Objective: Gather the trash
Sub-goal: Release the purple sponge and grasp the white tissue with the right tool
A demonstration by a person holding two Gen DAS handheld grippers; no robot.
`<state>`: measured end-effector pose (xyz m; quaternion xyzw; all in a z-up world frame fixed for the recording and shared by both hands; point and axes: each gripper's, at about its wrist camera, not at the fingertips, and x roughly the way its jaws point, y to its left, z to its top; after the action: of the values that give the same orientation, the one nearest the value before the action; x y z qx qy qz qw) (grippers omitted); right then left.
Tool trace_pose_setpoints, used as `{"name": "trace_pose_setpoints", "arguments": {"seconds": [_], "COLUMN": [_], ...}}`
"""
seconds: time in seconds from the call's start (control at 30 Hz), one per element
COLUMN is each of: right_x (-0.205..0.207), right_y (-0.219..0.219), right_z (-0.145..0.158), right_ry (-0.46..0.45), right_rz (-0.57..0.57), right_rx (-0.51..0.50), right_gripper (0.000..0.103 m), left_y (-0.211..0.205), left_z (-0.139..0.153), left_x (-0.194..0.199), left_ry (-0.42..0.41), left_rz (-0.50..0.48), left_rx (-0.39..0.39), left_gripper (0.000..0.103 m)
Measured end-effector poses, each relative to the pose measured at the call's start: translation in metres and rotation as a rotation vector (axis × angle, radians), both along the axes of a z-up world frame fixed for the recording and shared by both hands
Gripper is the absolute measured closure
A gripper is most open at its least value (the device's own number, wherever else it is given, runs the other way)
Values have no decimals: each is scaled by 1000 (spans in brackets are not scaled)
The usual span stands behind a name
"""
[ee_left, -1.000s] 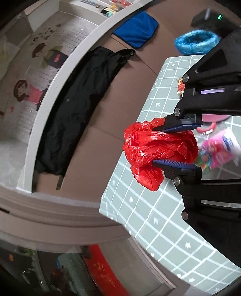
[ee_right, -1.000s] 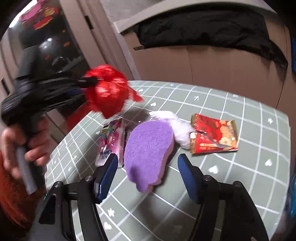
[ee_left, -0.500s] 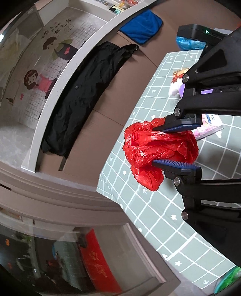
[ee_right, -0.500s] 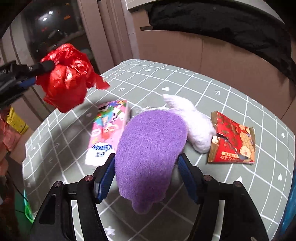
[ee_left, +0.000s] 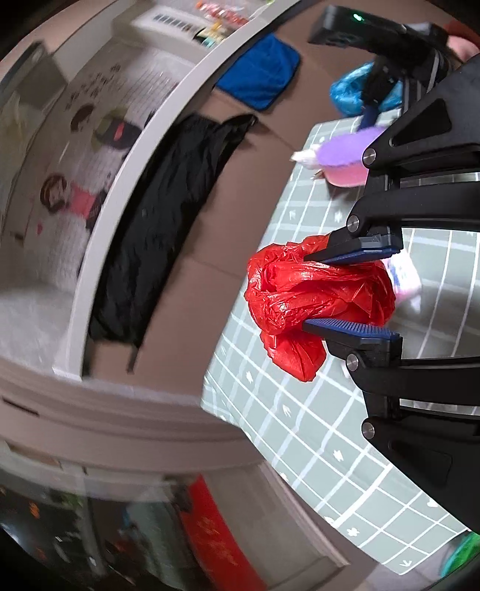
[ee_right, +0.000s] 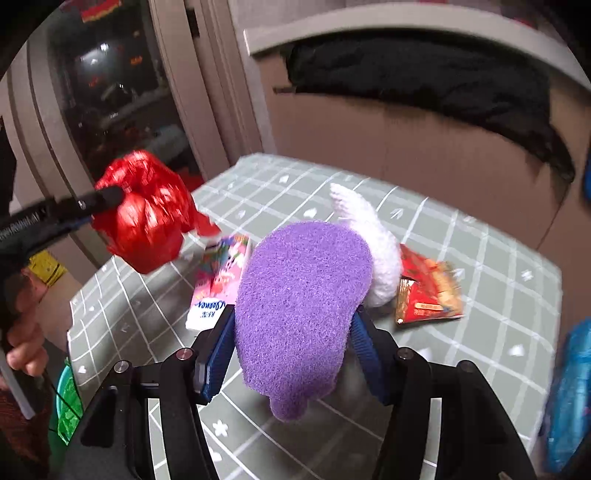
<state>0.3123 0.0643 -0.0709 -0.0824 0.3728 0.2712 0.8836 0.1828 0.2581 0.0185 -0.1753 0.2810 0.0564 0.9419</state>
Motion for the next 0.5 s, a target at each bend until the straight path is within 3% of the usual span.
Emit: {"name": "trace_pose_setpoints", "arguments": {"seconds": [0.23,0.5], "right_x": [-26,-33], "right_y": [-47,-68], "right_z": [52,46], "right_ry": [-113,-17], "right_rz": [-40,3], "right_rx": [49,93], "right_gripper": [46,46], "left_y": [-56,-74], "left_z": [28,34], "left_x": [5,5], "left_ry": [-40,-25], "left_rz": [-102,-103], "left_rx": [53,64], "left_gripper": [75,75]}}
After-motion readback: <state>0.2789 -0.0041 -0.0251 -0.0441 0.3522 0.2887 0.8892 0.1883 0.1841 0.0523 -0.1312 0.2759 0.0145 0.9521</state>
